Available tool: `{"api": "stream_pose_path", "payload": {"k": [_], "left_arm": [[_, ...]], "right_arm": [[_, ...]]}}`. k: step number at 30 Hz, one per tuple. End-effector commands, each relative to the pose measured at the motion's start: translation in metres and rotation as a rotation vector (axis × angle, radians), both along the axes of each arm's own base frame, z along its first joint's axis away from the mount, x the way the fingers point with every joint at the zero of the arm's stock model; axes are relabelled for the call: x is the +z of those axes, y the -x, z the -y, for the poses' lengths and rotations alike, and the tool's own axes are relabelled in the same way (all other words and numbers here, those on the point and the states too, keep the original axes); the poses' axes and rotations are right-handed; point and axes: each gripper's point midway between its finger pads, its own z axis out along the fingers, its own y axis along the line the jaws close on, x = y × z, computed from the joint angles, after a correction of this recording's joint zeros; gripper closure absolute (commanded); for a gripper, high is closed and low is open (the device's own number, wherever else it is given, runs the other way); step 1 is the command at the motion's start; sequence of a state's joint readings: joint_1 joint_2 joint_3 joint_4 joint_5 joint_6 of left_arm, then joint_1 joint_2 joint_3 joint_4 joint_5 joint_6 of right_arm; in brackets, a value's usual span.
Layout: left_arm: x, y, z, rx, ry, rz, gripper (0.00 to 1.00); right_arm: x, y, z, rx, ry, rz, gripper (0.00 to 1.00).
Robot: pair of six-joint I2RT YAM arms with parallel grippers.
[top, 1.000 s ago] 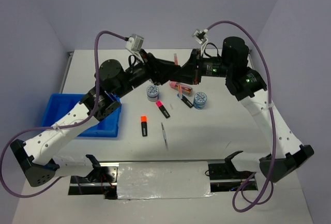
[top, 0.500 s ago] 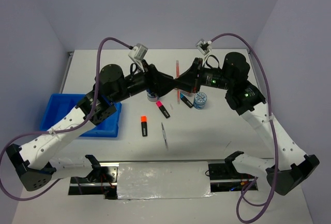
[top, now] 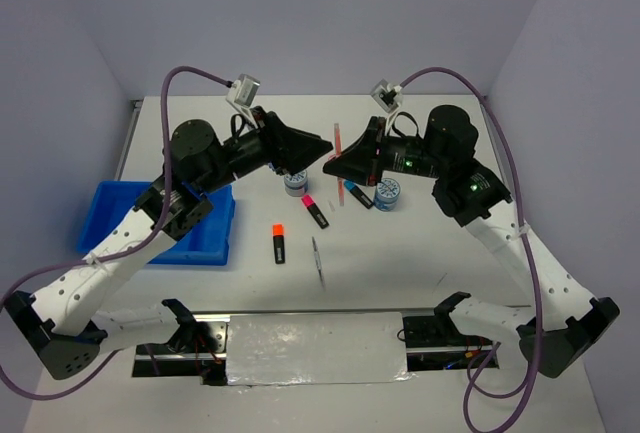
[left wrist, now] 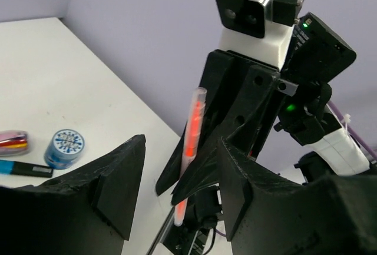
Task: Sort the stationery into containers
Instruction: Close the pen cap on the pen, then place the pen in the storage box.
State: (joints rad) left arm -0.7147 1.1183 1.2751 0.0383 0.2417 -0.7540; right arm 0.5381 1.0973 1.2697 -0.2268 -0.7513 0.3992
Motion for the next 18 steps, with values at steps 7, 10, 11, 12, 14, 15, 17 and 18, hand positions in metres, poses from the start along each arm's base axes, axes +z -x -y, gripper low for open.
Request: {"api": "stream_pose_path", "payload": {"k": [7,10,11,12,14,15,17,18], "left_arm": [[0.011,0.022,0.024,-0.214,0.069,0.06,0.41],[0.0,0.018,0.029,-0.219,0.041,0.043,0.45],[-0.006,0.016,0.031,-0.219,0.031,0.033,0.46],[-0.009,0.014,0.032,-0.216,0.025,0.024,0.47],[-0.014,0.009,0.032,-0.197,0.023,0.016,0.52],[-0.014,0.007,0.032,-0.188,0.021,0.014,0.58],[-0.015,0.001,0.031,-0.165,0.019,0.009,0.62],[-0.012,-0.003,0.029,-0.15,0.023,0.012,0.64]], "right_arm": [[0.017,-0.006,-0.007,-0.013,-0.019,0.051,1.0],[0.022,-0.004,-0.008,-0.001,-0.03,0.061,1.0],[0.023,-0.003,-0.009,0.002,-0.034,0.066,1.0],[0.024,0.0,-0.011,0.022,-0.035,0.064,1.0],[0.022,0.001,-0.013,0.033,-0.034,0.061,1.0],[0.018,0.001,-0.015,0.039,-0.029,0.054,1.0],[0.016,0.002,-0.016,0.045,-0.03,0.05,1.0],[0.01,0.002,-0.017,0.048,-0.024,0.041,1.0]]}}
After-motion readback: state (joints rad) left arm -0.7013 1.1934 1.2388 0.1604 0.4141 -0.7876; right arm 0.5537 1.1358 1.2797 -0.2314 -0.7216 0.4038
